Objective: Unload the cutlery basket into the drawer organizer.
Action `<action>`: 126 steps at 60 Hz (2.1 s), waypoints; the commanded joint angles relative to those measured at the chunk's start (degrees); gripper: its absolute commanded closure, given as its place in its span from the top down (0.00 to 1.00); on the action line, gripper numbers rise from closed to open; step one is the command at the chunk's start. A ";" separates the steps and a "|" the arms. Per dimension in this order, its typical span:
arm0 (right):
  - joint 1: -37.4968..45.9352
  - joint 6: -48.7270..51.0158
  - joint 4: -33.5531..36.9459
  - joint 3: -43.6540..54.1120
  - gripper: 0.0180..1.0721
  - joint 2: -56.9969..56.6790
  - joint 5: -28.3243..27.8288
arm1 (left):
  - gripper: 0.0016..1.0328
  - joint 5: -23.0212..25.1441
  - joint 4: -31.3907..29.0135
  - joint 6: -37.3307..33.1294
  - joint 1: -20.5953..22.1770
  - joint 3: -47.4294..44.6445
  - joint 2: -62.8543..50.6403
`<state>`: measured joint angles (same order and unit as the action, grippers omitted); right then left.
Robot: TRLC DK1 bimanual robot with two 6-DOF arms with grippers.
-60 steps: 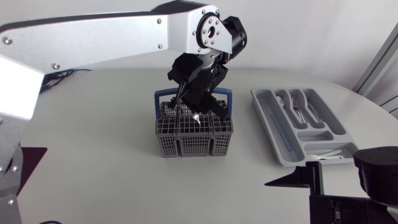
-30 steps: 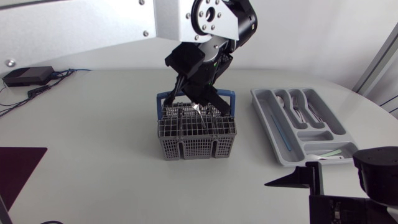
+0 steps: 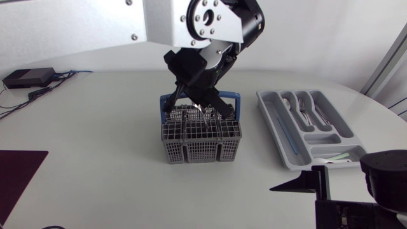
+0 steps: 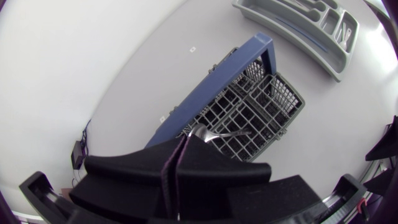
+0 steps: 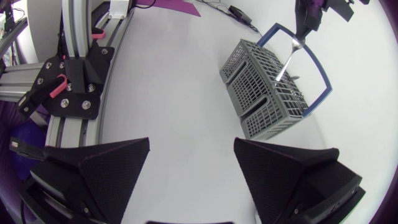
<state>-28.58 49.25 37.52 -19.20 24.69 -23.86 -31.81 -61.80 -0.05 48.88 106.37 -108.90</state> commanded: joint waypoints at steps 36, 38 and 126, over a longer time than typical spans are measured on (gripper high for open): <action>-0.60 -6.36 -8.69 -3.30 0.93 1.50 2.94 | 0.14 -3.34 2.83 -2.23 1.83 -4.85 7.83; -0.60 -7.33 -10.53 -3.56 0.93 2.47 3.03 | 0.14 -3.34 3.27 -2.14 1.83 -4.94 8.18; -8.78 -24.56 -44.28 -16.48 0.35 36.75 18.58 | 0.14 41.66 0.54 4.71 -7.13 -1.78 8.09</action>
<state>-36.80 26.04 -6.07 -34.74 60.69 -5.72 9.02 -60.58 3.25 42.04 102.83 -100.33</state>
